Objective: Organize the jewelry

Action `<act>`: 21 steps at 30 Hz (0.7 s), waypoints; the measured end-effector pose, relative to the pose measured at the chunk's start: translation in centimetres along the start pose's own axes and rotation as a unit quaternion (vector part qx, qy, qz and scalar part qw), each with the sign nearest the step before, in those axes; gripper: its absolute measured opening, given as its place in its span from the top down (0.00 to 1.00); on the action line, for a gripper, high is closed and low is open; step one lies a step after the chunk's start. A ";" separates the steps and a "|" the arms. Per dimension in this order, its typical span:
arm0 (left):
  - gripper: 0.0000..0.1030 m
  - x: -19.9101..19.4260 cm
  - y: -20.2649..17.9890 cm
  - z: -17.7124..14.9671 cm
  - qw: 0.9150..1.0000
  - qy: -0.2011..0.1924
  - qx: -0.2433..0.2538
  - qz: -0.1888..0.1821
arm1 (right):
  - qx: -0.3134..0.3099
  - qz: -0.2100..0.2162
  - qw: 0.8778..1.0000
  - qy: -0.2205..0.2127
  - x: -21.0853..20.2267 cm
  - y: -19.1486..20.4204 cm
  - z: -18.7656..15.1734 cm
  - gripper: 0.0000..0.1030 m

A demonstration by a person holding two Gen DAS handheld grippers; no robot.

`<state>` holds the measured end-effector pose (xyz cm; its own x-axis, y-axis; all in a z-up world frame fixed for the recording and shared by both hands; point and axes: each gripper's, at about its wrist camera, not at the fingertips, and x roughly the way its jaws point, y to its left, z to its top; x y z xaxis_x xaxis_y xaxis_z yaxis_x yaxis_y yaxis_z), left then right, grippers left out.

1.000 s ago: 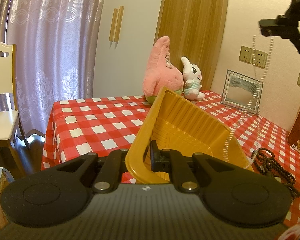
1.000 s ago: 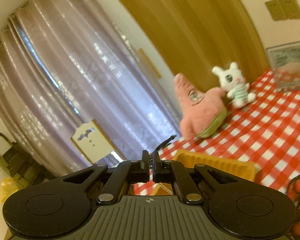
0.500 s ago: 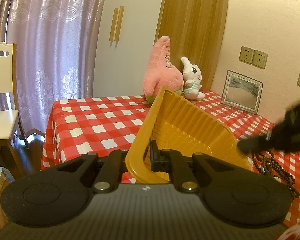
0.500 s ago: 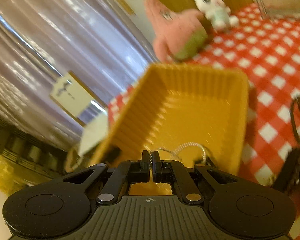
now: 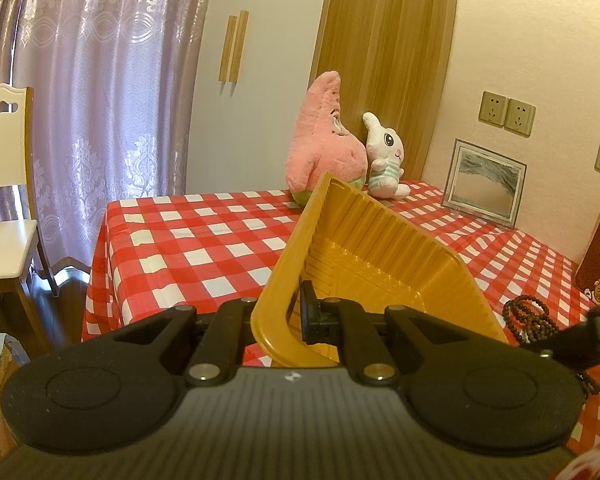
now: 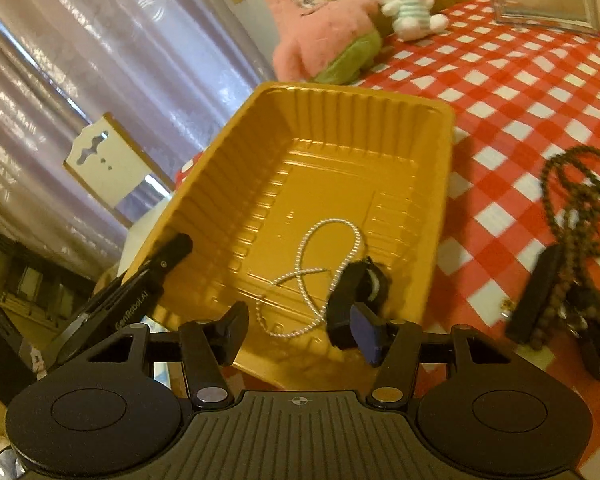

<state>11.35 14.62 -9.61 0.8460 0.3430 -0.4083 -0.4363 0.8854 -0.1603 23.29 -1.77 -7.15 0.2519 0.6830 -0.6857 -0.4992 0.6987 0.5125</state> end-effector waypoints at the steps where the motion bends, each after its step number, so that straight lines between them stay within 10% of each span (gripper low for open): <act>1: 0.92 0.0 0.0 0.0 1.000 0.000 0.000 0.000 | 0.003 -0.001 1.000 -0.005 -0.6 -0.3 -0.2 0.45; 21: 0.92 -0.1 0.1 -0.4 1.000 0.002 0.004 0.002 | 0.018 -0.155 0.985 -0.073 -5.8 -7.2 -1.6 0.54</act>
<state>11.07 14.48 -9.96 0.8425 0.3454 -0.4134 -0.4379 0.8861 -0.1519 24.05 -11.11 -7.70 0.5050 0.4573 -0.7320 -0.3507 0.8837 0.3100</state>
